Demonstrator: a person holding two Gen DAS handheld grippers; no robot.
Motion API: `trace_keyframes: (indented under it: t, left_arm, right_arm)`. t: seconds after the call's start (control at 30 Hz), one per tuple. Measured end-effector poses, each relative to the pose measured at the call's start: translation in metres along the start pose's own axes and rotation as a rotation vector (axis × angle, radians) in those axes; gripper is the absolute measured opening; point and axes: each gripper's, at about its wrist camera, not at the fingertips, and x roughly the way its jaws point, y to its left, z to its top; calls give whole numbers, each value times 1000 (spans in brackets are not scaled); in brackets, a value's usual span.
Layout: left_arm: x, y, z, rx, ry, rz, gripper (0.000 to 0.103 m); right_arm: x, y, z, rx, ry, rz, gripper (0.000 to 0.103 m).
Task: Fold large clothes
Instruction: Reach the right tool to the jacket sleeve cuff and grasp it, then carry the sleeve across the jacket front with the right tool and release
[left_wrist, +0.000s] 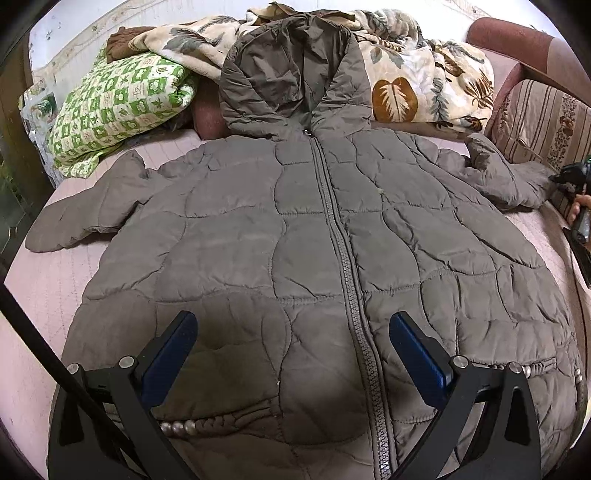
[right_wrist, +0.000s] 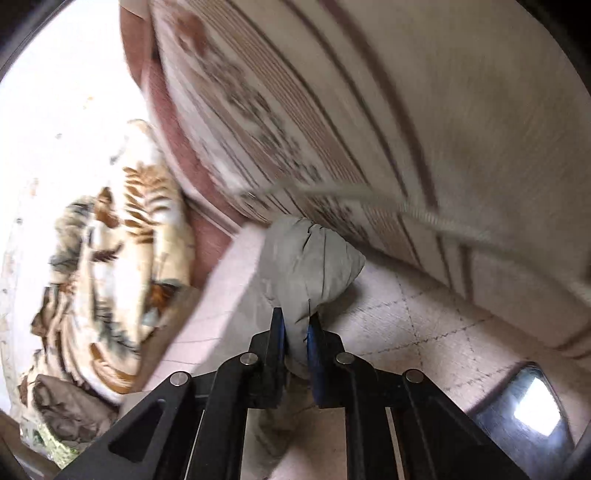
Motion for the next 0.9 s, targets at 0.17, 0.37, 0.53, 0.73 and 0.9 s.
trace_keyframes:
  t: [0.17,0.37,0.53,0.73,0.9]
  left_arm:
    - [-11,6,2,-15,-31,3,103]
    - [-21,14,4,-34,-48,12,103]
    - [-26,26,4,-58,-61,23,103]
    - [-35,50,1,-102,-83,57,103]
    - [-38,75,-3,-150,-74,84,103]
  right_arm:
    - [-54,37,12,-82,-78,28,11]
    - [-132,103,24,-193,-166,87,11]
    - [-186,167,11,-302,-187,183,11]
    - [-224,249,-48,-451,-145,312,11]
    - [-225,301,-116,-551,-63,403,11]
